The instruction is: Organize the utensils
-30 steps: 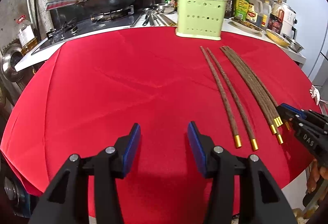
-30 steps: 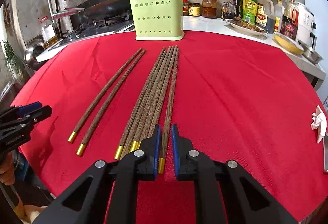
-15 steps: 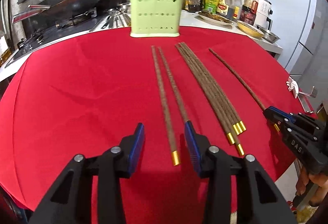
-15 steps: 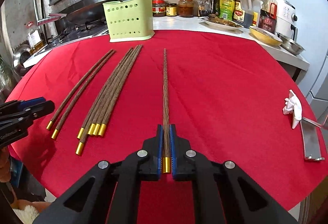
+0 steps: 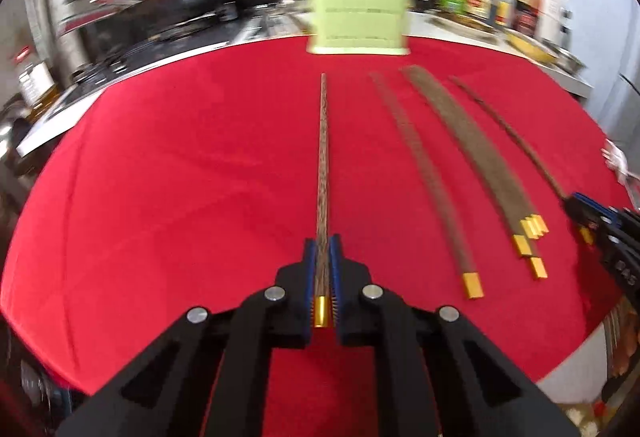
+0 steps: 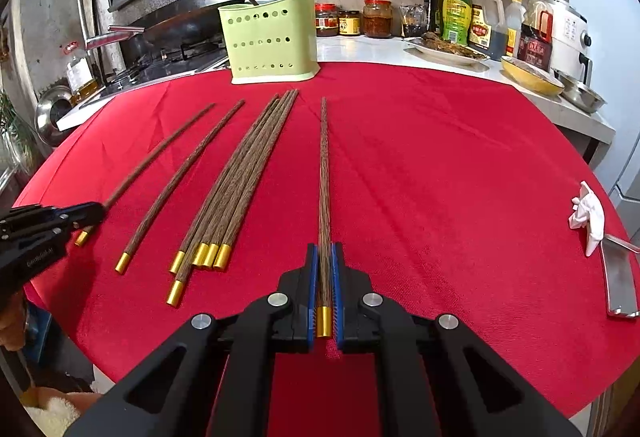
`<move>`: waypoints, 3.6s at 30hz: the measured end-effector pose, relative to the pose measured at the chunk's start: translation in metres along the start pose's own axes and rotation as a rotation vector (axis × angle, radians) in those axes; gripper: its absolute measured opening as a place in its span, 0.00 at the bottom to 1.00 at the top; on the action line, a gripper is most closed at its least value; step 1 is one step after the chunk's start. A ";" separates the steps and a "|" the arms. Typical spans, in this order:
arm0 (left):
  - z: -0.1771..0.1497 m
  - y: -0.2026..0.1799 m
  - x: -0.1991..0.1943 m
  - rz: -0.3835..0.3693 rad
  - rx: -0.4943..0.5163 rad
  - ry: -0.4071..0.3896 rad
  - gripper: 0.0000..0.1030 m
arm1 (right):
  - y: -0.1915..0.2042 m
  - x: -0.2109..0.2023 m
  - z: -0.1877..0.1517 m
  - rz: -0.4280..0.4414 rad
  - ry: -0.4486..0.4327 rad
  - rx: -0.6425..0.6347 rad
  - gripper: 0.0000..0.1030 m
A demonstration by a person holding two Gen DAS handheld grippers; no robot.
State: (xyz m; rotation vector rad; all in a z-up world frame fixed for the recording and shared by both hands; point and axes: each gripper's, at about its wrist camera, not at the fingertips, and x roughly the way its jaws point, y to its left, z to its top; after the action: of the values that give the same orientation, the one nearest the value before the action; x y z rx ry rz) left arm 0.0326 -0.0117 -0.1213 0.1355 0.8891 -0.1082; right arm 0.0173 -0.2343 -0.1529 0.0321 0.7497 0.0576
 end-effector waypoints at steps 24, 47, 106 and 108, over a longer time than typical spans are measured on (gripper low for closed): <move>-0.016 -0.001 -0.010 -0.042 0.026 -0.027 0.30 | -0.001 -0.019 -0.021 0.010 -0.015 0.018 0.16; 0.004 0.016 -0.087 -0.045 -0.003 -0.265 0.07 | 0.008 -0.079 0.012 -0.006 -0.230 -0.012 0.07; 0.047 0.026 -0.074 -0.080 0.033 -0.245 0.06 | 0.010 -0.089 0.078 -0.034 -0.309 -0.064 0.07; 0.051 0.028 -0.082 -0.080 0.048 -0.253 0.07 | 0.009 -0.092 0.083 -0.036 -0.327 -0.065 0.07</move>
State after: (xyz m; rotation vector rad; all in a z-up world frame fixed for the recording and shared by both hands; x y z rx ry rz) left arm 0.0243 0.0105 -0.0237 0.1278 0.6400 -0.2170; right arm 0.0064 -0.2324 -0.0297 -0.0335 0.4211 0.0414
